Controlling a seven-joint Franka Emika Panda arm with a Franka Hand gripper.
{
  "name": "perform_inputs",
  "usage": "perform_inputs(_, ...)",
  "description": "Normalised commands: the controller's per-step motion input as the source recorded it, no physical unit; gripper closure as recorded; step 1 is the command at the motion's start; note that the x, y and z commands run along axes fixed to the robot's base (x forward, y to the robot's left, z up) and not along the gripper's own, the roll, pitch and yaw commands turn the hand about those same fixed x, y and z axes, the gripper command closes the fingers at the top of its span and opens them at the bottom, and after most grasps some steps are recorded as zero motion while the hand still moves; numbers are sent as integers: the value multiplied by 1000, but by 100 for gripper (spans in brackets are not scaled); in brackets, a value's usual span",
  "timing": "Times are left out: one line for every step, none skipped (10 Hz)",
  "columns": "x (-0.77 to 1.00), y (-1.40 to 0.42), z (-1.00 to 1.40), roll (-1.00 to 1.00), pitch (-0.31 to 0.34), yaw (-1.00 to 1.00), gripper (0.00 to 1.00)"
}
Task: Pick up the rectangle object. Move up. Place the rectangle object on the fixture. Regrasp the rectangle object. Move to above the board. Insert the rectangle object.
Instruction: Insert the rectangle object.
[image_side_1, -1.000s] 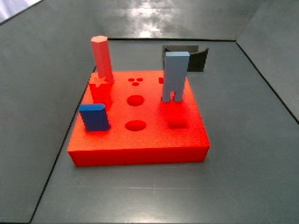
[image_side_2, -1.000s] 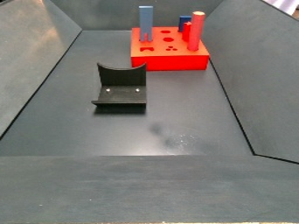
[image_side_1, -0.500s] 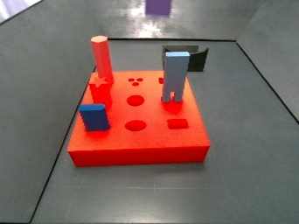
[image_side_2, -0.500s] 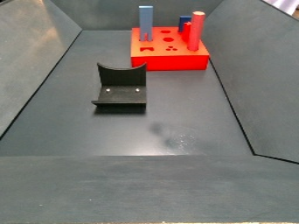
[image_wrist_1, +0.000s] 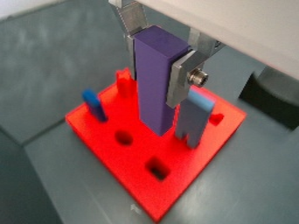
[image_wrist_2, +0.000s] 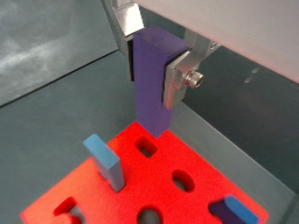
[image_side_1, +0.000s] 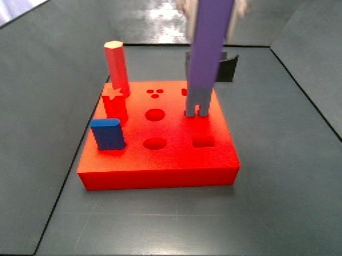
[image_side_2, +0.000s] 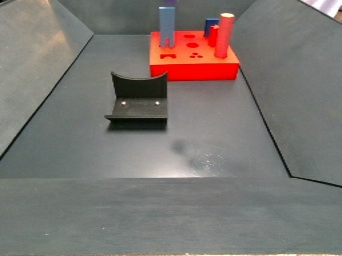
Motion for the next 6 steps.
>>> perform_inputs(280,-194,-1000,76,-17,260,100)
perform_inputs(174,-66,-997,139,-49,269,100)
perform_inputs(129,-23,-906,164,-84,189,100)
perform_inputs(46,-43,-874,204,-89,0,100)
perform_inputs(0,-54,-800,247,-114,0,100)
perform_inputs(-20,0,-449,11,-116,-46,100)
